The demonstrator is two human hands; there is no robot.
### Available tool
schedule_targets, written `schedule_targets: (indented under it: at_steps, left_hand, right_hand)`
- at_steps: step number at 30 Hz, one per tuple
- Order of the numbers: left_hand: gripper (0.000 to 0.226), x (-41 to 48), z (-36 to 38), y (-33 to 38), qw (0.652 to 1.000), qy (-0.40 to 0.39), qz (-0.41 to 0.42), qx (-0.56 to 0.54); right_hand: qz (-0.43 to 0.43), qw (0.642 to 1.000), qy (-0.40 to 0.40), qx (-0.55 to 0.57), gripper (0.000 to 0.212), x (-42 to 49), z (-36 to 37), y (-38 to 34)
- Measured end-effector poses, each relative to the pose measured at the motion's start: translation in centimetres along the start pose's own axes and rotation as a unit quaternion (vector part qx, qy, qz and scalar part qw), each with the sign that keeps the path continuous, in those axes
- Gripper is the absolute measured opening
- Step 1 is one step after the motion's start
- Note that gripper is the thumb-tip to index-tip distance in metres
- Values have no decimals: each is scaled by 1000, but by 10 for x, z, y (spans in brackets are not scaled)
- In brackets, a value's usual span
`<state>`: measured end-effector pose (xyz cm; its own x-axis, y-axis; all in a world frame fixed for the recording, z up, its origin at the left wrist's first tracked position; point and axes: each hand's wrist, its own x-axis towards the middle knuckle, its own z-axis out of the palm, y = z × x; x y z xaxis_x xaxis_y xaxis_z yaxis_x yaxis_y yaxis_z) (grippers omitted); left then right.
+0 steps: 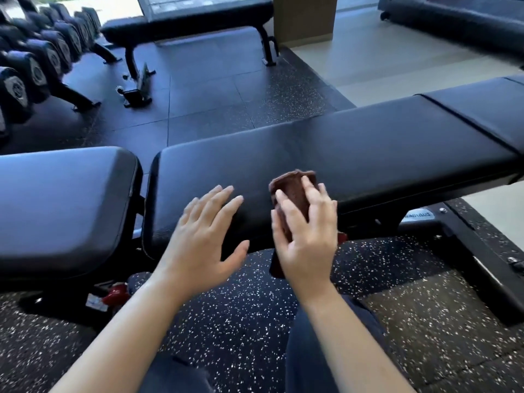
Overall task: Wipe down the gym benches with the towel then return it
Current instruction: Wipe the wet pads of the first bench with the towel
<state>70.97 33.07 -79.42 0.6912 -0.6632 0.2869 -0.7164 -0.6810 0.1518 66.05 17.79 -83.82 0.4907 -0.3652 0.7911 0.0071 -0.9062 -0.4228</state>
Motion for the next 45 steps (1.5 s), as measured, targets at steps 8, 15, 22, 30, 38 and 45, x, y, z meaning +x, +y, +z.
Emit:
schedule_targets:
  at_steps: [8, 15, 22, 30, 38, 45]
  left_hand:
    - [60, -33, -4, -30, 998, 18, -7, 65]
    - [59, -48, -11, -48, 998, 18, -15, 53]
    - [55, -82, -42, -81, 989, 31, 2, 143]
    - [57, -84, -55, -103, 987, 22, -28, 154]
    - [60, -86, -58, -106, 993, 19, -24, 117]
    - [55, -87, -67, -100, 996, 26, -73, 45]
  right_hand:
    - [-33, 999, -6, -32, 22, -1, 0, 2]
    - [31, 998, 43, -18, 18, -14, 20, -34]
    - [64, 998, 19, 4, 20, -37, 46, -115]
    - [45, 999, 7, 5, 19, -34, 43, -105]
    - [29, 1000, 10, 4, 20, -55, 68, -167]
    - [44, 987, -57, 140, 25, -43, 46, -164]
